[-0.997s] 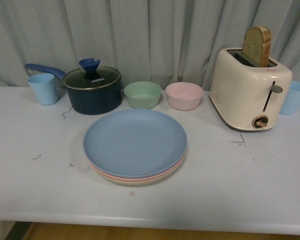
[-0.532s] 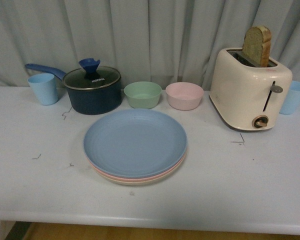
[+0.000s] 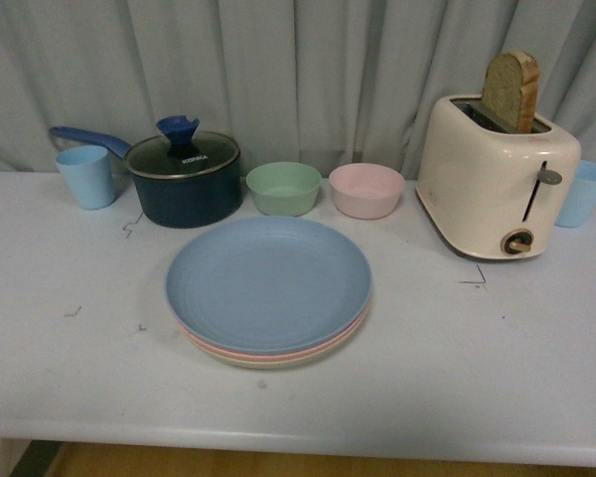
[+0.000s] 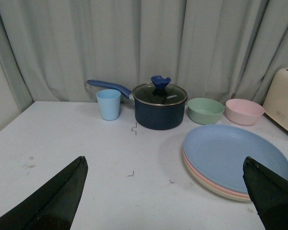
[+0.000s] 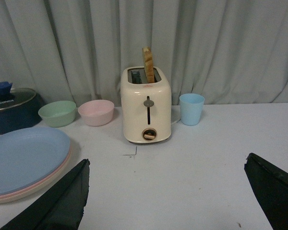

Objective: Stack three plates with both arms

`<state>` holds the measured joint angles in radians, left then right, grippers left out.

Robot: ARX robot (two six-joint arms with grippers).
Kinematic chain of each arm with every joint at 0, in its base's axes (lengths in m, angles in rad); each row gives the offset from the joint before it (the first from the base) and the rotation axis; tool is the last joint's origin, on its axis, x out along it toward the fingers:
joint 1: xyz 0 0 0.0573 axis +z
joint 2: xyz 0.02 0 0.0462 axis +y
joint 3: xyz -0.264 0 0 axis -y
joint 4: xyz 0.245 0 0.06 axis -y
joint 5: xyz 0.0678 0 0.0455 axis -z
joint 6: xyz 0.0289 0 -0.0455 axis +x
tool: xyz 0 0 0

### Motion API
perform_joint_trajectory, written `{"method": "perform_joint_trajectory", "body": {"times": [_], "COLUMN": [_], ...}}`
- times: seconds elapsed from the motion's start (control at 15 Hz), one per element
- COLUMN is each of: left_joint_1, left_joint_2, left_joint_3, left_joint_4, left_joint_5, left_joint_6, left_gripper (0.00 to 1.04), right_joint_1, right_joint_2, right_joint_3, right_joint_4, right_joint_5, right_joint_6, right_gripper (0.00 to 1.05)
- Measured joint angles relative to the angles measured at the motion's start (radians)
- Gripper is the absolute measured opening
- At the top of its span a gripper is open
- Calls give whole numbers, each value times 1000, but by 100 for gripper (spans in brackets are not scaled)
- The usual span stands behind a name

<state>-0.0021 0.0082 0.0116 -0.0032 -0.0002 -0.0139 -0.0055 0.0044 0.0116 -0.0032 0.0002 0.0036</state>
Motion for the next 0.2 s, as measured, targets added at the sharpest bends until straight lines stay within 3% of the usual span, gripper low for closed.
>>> {"method": "perform_joint_trajectory", "body": {"times": [0.2], "left_joint_1": [0], "left_joint_2": [0], "left_joint_3": [0], "left_joint_4": [0], "left_joint_5": [0], "left_joint_6": [0], "left_gripper": [98], "right_joint_1": [0], "right_joint_2": [0], "right_joint_3": [0], "right_joint_4": [0], "right_joint_5": [0], "right_joint_6": [0], "right_gripper": [98]}}
